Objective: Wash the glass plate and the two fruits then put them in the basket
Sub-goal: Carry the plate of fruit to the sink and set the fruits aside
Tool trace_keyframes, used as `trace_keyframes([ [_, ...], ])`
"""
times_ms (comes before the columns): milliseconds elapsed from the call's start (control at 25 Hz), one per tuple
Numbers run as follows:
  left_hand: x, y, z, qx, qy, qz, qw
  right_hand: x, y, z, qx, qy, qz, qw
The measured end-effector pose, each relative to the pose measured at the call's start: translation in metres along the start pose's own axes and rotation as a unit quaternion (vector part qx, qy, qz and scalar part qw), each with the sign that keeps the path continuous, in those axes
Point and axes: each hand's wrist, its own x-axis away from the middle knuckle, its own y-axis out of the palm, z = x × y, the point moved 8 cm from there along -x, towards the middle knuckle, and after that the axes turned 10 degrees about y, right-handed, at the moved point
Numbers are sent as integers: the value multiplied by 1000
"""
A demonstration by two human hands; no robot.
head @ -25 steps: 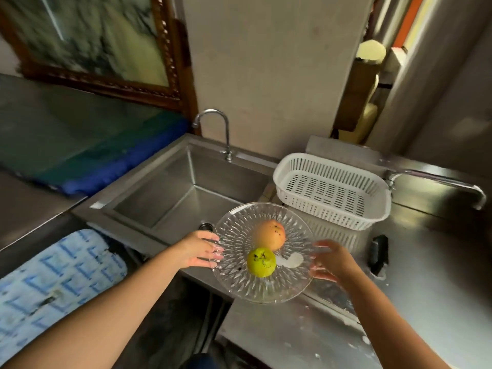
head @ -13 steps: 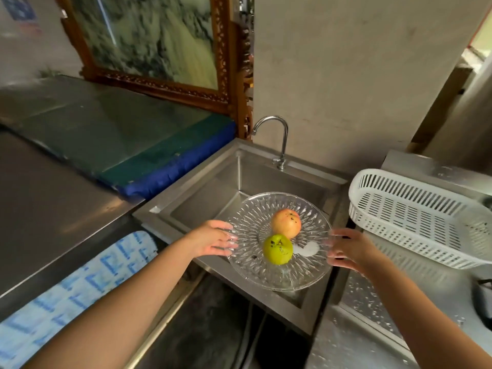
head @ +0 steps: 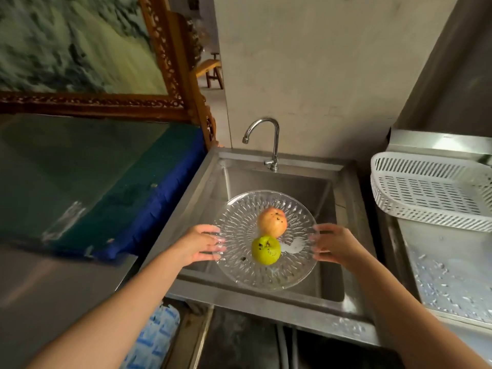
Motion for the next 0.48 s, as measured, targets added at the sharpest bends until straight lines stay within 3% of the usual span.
trace_keyframes([
  [480, -126, -24, -8, -2, -31, 4, 1000, -120, 28, -26, 1, 3, 25, 1000],
])
